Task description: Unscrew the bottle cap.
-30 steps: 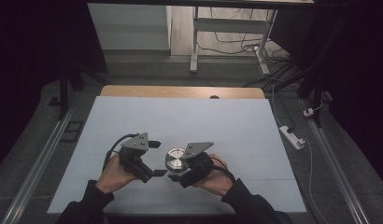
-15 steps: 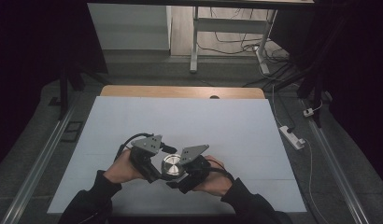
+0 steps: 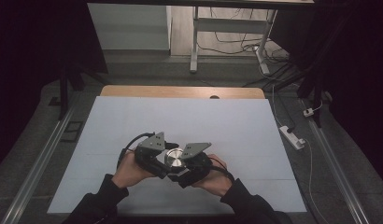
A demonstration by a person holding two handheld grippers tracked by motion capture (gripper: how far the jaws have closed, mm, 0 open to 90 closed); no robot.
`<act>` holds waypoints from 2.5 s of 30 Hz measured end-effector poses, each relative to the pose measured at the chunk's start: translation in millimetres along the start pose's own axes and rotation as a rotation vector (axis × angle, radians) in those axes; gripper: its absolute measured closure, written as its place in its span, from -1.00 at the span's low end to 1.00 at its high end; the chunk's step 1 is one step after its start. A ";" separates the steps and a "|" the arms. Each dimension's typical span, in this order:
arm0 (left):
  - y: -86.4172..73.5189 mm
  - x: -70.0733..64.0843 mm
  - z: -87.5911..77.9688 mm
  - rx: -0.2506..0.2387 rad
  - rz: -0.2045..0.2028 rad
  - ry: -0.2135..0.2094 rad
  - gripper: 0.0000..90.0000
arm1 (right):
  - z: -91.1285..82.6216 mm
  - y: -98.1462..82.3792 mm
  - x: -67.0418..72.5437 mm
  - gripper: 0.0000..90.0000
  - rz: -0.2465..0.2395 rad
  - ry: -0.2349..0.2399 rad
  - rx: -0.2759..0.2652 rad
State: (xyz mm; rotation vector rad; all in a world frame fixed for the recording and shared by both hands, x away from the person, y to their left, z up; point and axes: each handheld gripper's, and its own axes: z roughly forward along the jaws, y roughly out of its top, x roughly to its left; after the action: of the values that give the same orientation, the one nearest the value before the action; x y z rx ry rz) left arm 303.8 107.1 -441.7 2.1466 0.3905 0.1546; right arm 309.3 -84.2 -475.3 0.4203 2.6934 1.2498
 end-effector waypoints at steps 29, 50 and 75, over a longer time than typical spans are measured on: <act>-3.5 8.6 -12.3 0.046 0.106 -0.181 -0.75 | -0.6 -4.3 5.5 -0.67 -0.055 0.123 -0.016; 8.8 -17.0 5.5 -0.003 -0.105 0.157 -0.55 | -4.5 -2.9 -2.4 -0.67 0.074 -0.069 -0.032; -2.5 -0.1 -17.6 0.006 0.123 -0.171 -0.55 | -4.2 2.4 15.9 -0.67 -0.068 0.111 -0.040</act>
State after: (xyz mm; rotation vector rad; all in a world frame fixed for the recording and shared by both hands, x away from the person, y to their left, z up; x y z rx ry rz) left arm 298.6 122.2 -433.7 2.1703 0.1596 0.0384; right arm 293.6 -80.9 -470.9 0.2601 2.7420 1.3438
